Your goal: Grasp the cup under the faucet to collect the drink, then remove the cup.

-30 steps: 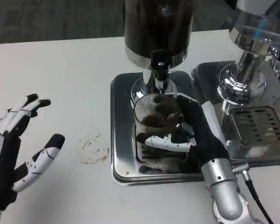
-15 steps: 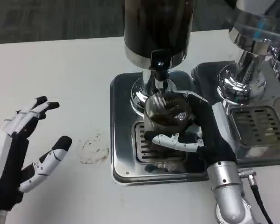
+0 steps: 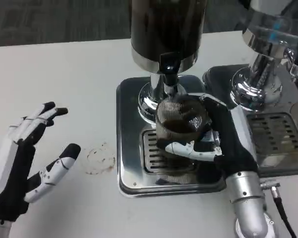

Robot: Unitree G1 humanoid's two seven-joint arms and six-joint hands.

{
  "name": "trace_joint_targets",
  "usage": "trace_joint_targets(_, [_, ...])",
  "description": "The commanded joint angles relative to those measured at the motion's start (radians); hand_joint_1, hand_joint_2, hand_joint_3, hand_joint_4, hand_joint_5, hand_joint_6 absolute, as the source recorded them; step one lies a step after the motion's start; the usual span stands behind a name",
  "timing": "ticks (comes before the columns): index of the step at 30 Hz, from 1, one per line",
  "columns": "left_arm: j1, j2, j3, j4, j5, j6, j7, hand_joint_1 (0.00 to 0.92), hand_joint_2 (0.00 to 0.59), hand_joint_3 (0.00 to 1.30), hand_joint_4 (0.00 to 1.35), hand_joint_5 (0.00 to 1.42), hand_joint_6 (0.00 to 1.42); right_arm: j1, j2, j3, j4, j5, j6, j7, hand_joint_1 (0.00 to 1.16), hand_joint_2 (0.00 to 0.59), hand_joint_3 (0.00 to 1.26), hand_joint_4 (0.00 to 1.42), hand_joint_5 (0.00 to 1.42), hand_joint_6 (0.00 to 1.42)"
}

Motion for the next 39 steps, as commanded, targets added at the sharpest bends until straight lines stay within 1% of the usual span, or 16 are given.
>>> trace_joint_targets(1, [-0.011, 0.009, -0.014, 0.020, -0.007, -0.009, -0.007, 0.000, 0.239, 0.28, 0.15, 0.32, 0.19, 0.017, 0.002, -0.004, -0.077, 0.021, 0.023, 0.040, 1.08, 0.065, 0.65, 0.76, 0.84, 0.98])
trace_joint_targets(4, [-0.014, 0.008, -0.018, 0.024, -0.007, -0.012, -0.006, 0.000, 0.239, 0.28, 0.15, 0.32, 0.19, 0.031, 0.004, -0.006, -0.112, 0.020, 0.040, 0.056, 1.08, 0.065, 0.65, 0.76, 0.85, 0.98])
trace_joint_targets(12, [-0.021, 0.009, -0.027, 0.032, -0.007, -0.013, -0.003, 0.000, 0.239, 0.28, 0.15, 0.32, 0.19, 0.071, -0.002, -0.004, -0.210, 0.023, 0.135, 0.135, 1.07, 0.070, 0.65, 0.76, 0.85, 0.99])
trace_joint_targets(17, [-0.025, 0.011, -0.038, 0.036, -0.006, -0.013, -0.006, 0.000, 0.239, 0.28, 0.15, 0.32, 0.19, 0.115, -0.016, -0.006, -0.285, 0.013, 0.155, 0.158, 1.07, 0.064, 0.67, 0.80, 0.88, 1.04])
trace_joint_targets(21, [-0.022, 0.018, -0.048, 0.029, 0.001, -0.014, -0.017, 0.000, 0.233, 0.27, 0.13, 0.30, 0.18, 0.151, -0.029, -0.004, -0.345, 0.012, 0.171, 0.175, 1.07, 0.064, 0.68, 0.80, 0.89, 1.04])
trace_joint_targets(24, [-0.017, 0.026, -0.057, 0.019, 0.001, -0.014, -0.036, 0.000, 0.214, 0.24, 0.10, 0.26, 0.16, 0.185, -0.042, -0.004, -0.399, 0.013, 0.178, 0.190, 1.07, 0.064, 0.68, 0.80, 0.89, 1.05])
trace_joint_targets(30, [0.037, 0.053, -0.059, -0.055, 0.000, -0.006, -0.093, 0.000, 0.193, 0.15, 0.00, 0.18, 0.10, 0.254, -0.056, -0.006, -0.507, 0.023, 0.192, 0.228, 1.07, 0.064, 0.69, 0.81, 0.90, 1.07])
trace_joint_targets(35, [0.138, 0.096, -0.032, -0.172, 0.023, 0.001, -0.117, 0.000, 0.192, 0.12, 0.00, 0.14, 0.08, 0.318, -0.080, -0.008, -0.620, 0.031, 0.203, 0.275, 1.07, 0.064, 0.71, 0.83, 0.91, 1.08])
trace_joint_targets(36, [0.159, 0.102, -0.024, -0.191, 0.025, 0.004, -0.120, 0.000, 0.184, 0.10, 0.00, 0.13, 0.07, 0.331, -0.085, -0.010, -0.639, 0.034, 0.205, 0.286, 1.07, 0.064, 0.71, 0.83, 0.91, 1.09])
trace_joint_targets(39, [0.196, 0.111, -0.011, -0.230, 0.029, 0.014, -0.130, 0.000, 0.179, 0.07, 0.00, 0.10, 0.06, 0.357, -0.093, -0.015, -0.676, 0.049, 0.212, 0.312, 1.07, 0.066, 0.71, 0.83, 0.91, 1.09])
